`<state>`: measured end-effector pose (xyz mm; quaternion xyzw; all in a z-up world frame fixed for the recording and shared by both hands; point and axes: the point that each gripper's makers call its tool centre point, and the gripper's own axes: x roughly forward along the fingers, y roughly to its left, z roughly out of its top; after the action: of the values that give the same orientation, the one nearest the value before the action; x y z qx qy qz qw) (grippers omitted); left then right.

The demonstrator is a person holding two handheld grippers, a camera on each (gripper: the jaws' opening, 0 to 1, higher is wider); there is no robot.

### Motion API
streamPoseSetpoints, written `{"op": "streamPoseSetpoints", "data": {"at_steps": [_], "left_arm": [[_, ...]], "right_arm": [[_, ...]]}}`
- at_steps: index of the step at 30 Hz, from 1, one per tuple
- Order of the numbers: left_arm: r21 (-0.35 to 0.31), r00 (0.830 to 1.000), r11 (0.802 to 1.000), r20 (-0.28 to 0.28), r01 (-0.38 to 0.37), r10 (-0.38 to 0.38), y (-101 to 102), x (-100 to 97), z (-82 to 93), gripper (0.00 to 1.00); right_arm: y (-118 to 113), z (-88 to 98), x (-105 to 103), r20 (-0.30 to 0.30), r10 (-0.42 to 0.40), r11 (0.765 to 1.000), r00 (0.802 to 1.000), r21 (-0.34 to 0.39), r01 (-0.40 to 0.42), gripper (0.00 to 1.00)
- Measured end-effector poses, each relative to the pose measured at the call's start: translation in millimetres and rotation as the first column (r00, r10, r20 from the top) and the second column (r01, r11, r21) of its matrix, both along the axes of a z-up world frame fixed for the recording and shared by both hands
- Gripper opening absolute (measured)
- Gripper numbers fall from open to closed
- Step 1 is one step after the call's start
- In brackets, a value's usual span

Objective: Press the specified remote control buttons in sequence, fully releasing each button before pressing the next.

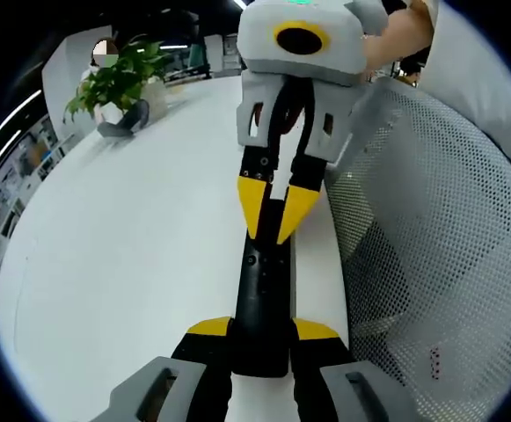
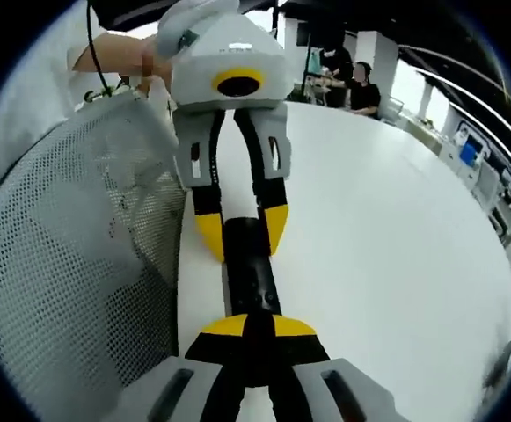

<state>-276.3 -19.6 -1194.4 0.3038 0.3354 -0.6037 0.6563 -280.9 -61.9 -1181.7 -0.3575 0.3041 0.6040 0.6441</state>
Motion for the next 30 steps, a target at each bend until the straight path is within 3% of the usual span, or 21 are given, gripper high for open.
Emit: {"op": "streamPoseSetpoints", "data": {"at_steps": [3, 6, 8, 12, 13, 16, 22, 30], "left_arm": [[0.000, 1.000, 1.000, 0.000, 0.001, -0.001, 0.2, -0.1, 0.0, 0.24], [0.001, 1.000, 1.000, 0.001, 0.002, -0.002, 0.3, -0.1, 0.1, 0.24], [0.001, 1.000, 1.000, 0.001, 0.004, -0.004, 0.3, -0.2, 0.1, 0.24], [0.000, 1.000, 1.000, 0.001, 0.004, -0.004, 0.5, -0.4, 0.5, 0.24], [-0.001, 1.000, 1.000, 0.001, 0.004, -0.004, 0.5, -0.4, 0.6, 0.24], [-0.004, 1.000, 1.000, 0.001, 0.003, -0.003, 0.5, -0.1, 0.5, 0.24], [0.000, 1.000, 1.000, 0.001, 0.001, -0.001, 0.4, 0.1, 0.4, 0.24], [0.001, 1.000, 1.000, 0.001, -0.002, 0.002, 0.0, 0.4, 0.3, 0.24]], "right_arm": [[-0.3, -1.7, 1.0, -0.038, -0.021, 0.997, 0.999, -0.072, 0.018, 0.04], [0.4, -2.9, 1.1, -0.031, 0.020, 0.991, 0.999, -0.132, -0.024, 0.04], [1.4, -3.7, 0.2, -0.036, -0.002, 0.991, 0.999, -0.135, -0.003, 0.04], [0.3, -2.1, 1.1, -0.018, -0.050, 0.997, 0.999, -0.063, 0.049, 0.04], [1.5, -1.1, 1.5, 0.019, -0.041, 0.999, 0.999, -0.007, 0.041, 0.04], [-0.2, 0.1, 0.6, 0.015, -0.093, 0.992, 0.996, 0.083, 0.092, 0.04], [2.8, 0.2, -0.9, 0.048, -0.049, 0.996, 0.998, 0.077, 0.045, 0.01], [3.7, 0.1, 4.5, 0.015, -0.078, 0.995, 0.997, 0.071, 0.077, 0.00]]}}
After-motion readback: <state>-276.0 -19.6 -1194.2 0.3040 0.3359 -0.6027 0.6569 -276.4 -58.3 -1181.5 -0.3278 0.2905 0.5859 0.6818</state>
